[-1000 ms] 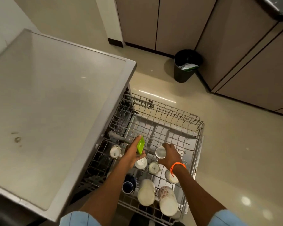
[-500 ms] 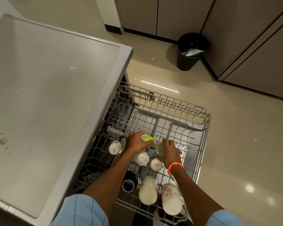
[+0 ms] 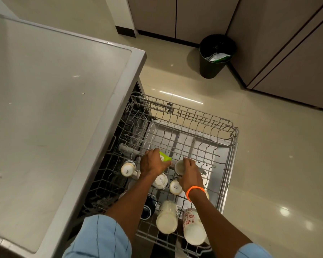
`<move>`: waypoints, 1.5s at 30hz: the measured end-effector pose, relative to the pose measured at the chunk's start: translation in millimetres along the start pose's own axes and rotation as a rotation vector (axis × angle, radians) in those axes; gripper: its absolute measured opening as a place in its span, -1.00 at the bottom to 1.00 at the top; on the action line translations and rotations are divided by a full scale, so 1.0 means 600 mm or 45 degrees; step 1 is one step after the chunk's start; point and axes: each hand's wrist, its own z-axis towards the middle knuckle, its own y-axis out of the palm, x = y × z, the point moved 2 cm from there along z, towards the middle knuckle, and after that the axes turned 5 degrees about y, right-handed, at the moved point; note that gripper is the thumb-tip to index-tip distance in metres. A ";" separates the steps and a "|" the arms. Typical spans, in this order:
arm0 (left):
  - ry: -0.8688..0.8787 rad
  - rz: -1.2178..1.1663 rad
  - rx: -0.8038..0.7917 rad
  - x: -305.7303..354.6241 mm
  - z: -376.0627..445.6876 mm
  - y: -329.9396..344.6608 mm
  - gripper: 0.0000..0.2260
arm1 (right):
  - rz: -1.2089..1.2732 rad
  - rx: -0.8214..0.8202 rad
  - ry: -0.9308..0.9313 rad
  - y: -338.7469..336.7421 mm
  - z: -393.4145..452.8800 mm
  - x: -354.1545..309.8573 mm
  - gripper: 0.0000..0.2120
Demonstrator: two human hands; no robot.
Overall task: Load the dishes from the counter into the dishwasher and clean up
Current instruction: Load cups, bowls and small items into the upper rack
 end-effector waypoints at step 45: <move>0.018 -0.562 0.183 -0.009 -0.132 -0.098 -0.60 | 0.149 0.204 -0.150 -0.148 -0.109 -0.131 -0.62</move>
